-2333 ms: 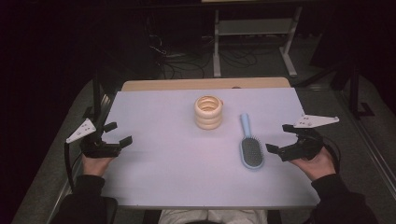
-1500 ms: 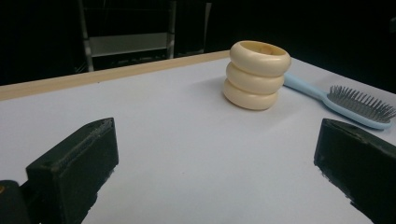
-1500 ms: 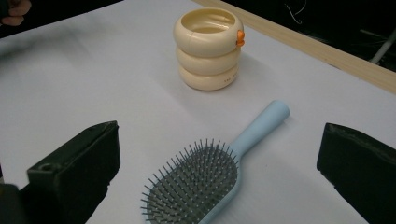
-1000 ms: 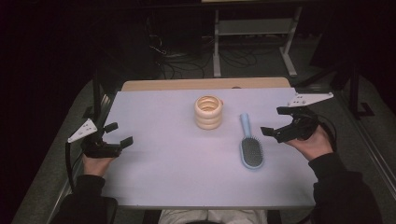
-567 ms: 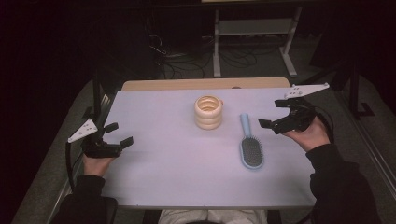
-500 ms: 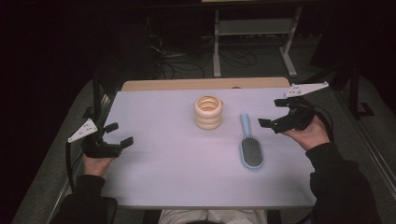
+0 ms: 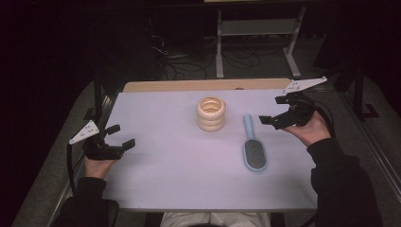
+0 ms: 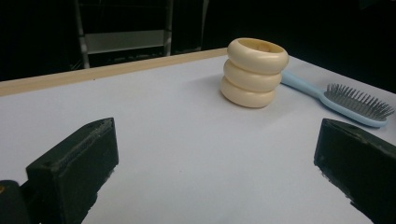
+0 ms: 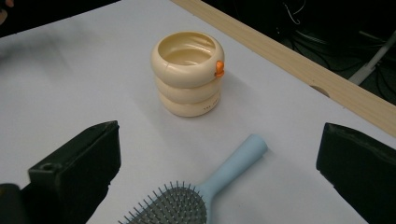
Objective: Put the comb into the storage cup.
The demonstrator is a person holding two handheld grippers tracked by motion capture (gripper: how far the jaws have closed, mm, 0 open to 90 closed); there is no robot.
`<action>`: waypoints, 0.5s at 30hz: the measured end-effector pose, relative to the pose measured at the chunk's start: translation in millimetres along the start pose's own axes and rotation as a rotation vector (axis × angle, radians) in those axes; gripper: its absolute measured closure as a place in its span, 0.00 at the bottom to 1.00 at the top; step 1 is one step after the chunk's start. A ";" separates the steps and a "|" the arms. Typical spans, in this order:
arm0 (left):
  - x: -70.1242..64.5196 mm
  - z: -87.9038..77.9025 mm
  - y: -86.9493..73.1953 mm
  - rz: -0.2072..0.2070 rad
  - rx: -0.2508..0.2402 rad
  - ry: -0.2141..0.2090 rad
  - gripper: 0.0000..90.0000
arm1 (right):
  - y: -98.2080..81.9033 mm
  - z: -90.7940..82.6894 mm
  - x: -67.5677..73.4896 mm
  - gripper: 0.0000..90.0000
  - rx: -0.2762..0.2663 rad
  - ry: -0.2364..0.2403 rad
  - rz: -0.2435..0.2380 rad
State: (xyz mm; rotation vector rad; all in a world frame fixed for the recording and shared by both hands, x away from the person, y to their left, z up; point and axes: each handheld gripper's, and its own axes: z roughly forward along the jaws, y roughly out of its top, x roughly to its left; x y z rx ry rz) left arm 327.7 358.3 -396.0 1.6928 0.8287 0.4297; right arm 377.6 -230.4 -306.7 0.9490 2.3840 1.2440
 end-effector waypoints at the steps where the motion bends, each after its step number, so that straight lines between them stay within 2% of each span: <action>1: 0.0 0.1 -0.1 -0.001 0.001 0.000 0.00 | 0.4 1.6 -1.8 0.00 0.002 -0.001 -0.001; 7: 0.4 1.0 -0.3 0.001 0.005 0.000 0.00 | 3.4 12.4 -12.4 0.00 0.015 -0.006 0.009; 15: 0.7 1.1 -0.4 0.001 0.006 0.000 0.00 | 9.8 21.9 -24.2 0.00 0.004 -0.002 0.032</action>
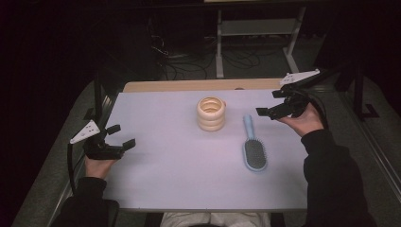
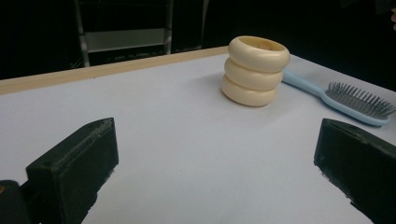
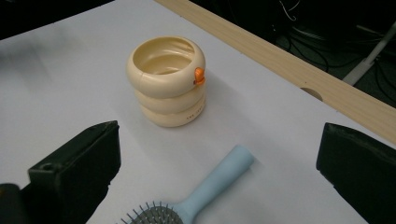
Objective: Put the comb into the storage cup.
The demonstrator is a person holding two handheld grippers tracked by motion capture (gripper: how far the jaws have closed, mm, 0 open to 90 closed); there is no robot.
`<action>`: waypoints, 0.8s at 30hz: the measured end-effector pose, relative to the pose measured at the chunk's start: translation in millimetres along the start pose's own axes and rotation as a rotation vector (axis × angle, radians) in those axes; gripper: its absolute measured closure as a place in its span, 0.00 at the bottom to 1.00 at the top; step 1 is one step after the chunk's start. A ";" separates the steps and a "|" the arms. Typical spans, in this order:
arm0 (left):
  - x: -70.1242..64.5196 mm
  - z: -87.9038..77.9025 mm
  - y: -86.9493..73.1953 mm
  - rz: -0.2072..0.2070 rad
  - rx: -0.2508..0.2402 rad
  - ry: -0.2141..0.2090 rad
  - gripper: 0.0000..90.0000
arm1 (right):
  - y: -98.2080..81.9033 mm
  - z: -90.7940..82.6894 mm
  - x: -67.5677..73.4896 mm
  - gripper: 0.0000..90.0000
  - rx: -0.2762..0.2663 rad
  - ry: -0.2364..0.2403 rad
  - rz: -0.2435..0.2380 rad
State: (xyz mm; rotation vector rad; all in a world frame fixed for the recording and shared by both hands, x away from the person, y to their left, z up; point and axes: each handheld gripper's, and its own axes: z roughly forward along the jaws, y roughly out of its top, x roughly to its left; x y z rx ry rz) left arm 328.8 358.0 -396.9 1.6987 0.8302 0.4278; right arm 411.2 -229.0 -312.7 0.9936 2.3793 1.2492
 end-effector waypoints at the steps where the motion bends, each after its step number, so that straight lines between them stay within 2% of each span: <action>1: 0.0 0.0 0.0 0.000 0.000 0.000 0.00 | 0.7 1.1 -1.2 0.00 -0.005 0.004 0.002; 6: 0.1 -0.1 0.1 0.001 -0.003 -0.001 0.00 | 1.6 5.7 -6.3 0.00 -0.024 0.024 0.027; 13: -0.1 0.0 0.1 0.000 -0.003 0.000 0.00 | -0.2 13.8 -10.2 0.00 0.000 0.010 0.023; 15: 0.0 -0.1 0.1 0.001 -0.002 0.000 0.00 | -1.1 17.5 -12.4 0.05 0.004 0.020 0.023; 24: 0.4 0.0 0.1 0.002 -0.001 0.000 0.00 | -3.4 31.2 -16.4 0.10 0.022 0.022 0.025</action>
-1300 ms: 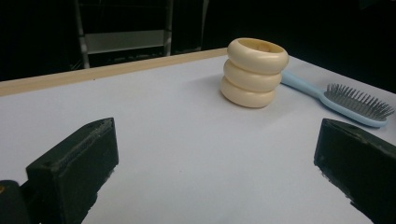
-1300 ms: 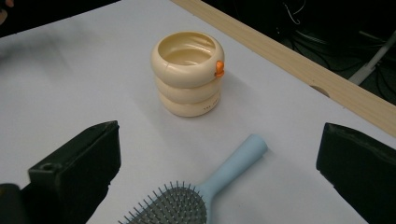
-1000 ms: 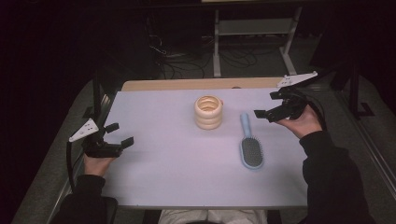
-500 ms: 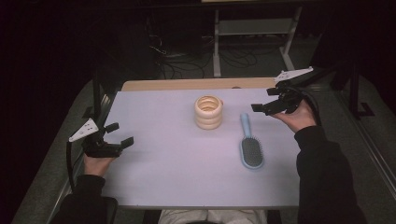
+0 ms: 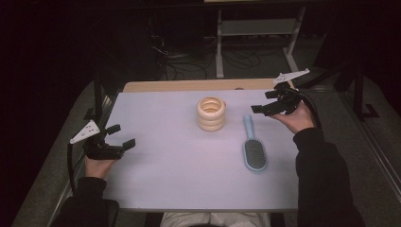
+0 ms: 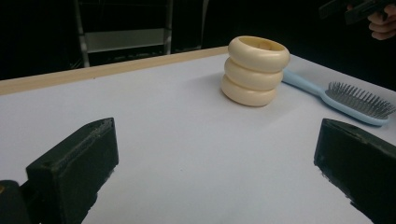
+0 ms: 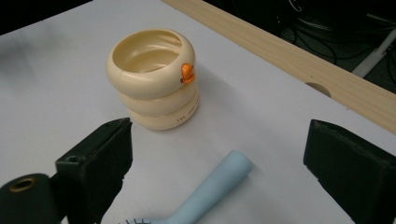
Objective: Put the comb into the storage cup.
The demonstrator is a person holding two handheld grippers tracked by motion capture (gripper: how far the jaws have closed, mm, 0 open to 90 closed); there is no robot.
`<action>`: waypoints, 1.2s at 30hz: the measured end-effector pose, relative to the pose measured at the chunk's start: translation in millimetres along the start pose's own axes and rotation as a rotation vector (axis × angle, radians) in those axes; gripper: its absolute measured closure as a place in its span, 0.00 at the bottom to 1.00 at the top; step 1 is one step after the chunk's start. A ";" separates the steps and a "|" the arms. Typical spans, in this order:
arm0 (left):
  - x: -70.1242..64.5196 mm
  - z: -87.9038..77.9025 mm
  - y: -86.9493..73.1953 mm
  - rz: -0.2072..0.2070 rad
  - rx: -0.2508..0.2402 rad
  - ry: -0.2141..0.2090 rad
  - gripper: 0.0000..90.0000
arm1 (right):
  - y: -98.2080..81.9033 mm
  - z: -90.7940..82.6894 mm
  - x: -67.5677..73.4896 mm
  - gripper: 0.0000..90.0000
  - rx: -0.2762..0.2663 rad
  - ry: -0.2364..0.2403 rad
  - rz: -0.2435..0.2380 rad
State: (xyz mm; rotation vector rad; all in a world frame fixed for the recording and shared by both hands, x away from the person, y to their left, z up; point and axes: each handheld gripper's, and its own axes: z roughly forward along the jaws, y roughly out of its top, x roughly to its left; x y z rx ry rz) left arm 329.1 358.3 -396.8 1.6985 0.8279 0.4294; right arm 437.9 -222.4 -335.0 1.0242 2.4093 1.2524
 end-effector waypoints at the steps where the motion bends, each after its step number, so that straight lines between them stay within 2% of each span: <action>1: 0.1 0.0 0.0 0.000 0.000 0.000 0.00 | -0.1 1.5 -0.1 0.12 0.004 0.002 -0.005; 5: -0.1 0.1 0.0 0.001 0.000 0.000 0.00 | 0.5 7.0 3.4 0.21 0.026 -0.010 -0.029; 13: 0.0 0.1 0.0 0.000 0.001 -0.001 0.00 | -0.4 17.4 4.6 0.43 0.043 0.017 -0.033; 14: 0.2 0.1 0.0 0.001 0.001 -0.001 0.00 | -0.4 20.8 5.3 0.60 0.052 -0.008 -0.037; 15: 0.3 0.1 0.0 0.001 0.001 -0.001 0.00 | -0.4 20.8 5.3 0.60 0.052 -0.008 -0.037; 17: 0.2 0.4 -0.1 0.000 0.001 -0.001 0.00 | -0.5 24.2 5.1 0.72 0.054 -0.016 -0.036; 20: -0.1 0.2 0.0 0.001 0.001 0.000 0.00 | -0.6 29.4 5.4 0.83 0.069 -0.026 -0.037; 24: 0.3 0.2 -0.1 0.001 0.003 0.000 0.00 | -2.1 37.0 7.3 0.96 0.095 -0.007 -0.044; 31: 0.0 0.3 -0.2 0.000 0.002 -0.001 0.00 | -4.6 53.2 14.6 0.98 0.164 0.021 -0.066; 36: -0.2 1.6 -0.7 0.000 0.008 -0.005 0.00 | -5.8 59.0 14.6 0.98 0.174 0.028 -0.067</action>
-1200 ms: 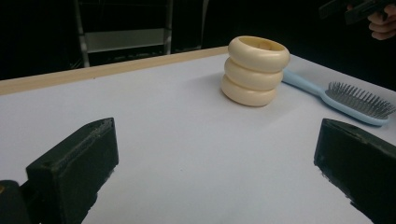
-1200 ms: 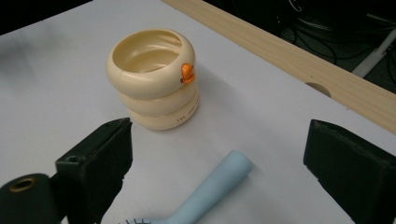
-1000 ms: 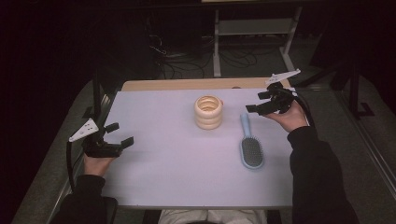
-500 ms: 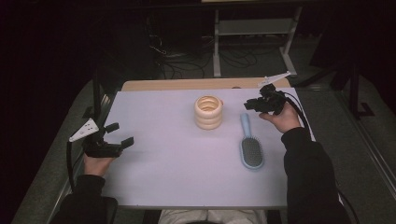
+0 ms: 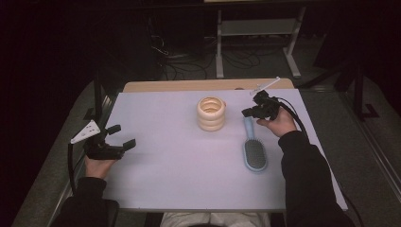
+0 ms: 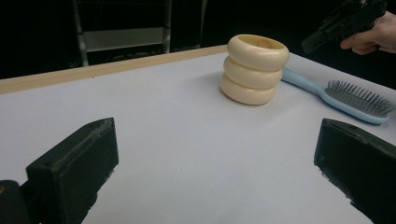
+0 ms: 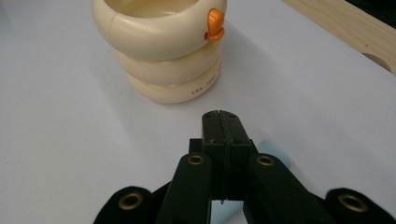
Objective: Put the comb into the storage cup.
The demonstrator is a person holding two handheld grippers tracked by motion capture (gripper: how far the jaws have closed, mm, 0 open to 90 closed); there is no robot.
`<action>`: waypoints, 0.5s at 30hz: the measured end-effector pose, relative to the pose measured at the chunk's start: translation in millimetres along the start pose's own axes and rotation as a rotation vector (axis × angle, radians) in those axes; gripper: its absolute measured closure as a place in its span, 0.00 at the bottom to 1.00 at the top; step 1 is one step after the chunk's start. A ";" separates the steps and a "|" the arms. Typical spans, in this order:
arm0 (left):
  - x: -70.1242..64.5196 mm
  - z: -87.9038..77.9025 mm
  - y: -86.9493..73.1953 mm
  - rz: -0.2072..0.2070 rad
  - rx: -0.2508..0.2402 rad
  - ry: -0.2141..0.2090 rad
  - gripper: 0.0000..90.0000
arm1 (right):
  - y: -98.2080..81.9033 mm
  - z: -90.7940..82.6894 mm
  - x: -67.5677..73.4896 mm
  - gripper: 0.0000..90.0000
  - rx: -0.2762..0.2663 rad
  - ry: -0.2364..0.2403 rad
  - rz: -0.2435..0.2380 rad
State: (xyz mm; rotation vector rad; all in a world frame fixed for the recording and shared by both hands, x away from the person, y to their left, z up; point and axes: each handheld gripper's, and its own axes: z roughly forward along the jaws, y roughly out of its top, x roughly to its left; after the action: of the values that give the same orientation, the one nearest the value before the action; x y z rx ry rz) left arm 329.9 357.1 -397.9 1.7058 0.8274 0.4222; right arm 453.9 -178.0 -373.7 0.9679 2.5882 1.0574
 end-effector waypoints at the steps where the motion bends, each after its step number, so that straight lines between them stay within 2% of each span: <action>1: 0.0 0.0 0.0 0.001 0.001 0.000 0.00 | -0.2 1.9 -0.6 0.98 0.002 0.001 0.001; 6: -0.3 -0.5 0.2 -0.001 -0.004 0.000 0.00 | -0.7 14.2 -4.8 0.98 0.034 -0.013 0.005; 10: 0.1 0.1 0.0 0.000 0.001 -0.001 0.00 | -2.5 24.0 -5.2 0.99 0.054 0.000 0.016; 15: -0.3 -0.4 0.2 0.001 -0.001 -0.004 0.00 | -4.3 39.8 -1.0 0.99 0.119 -0.001 -0.004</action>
State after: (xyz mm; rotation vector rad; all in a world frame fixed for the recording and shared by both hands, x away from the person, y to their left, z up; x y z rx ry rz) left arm 329.5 357.1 -397.6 1.7052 0.8238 0.4198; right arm 468.1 -158.6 -405.7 0.9889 2.6767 0.9110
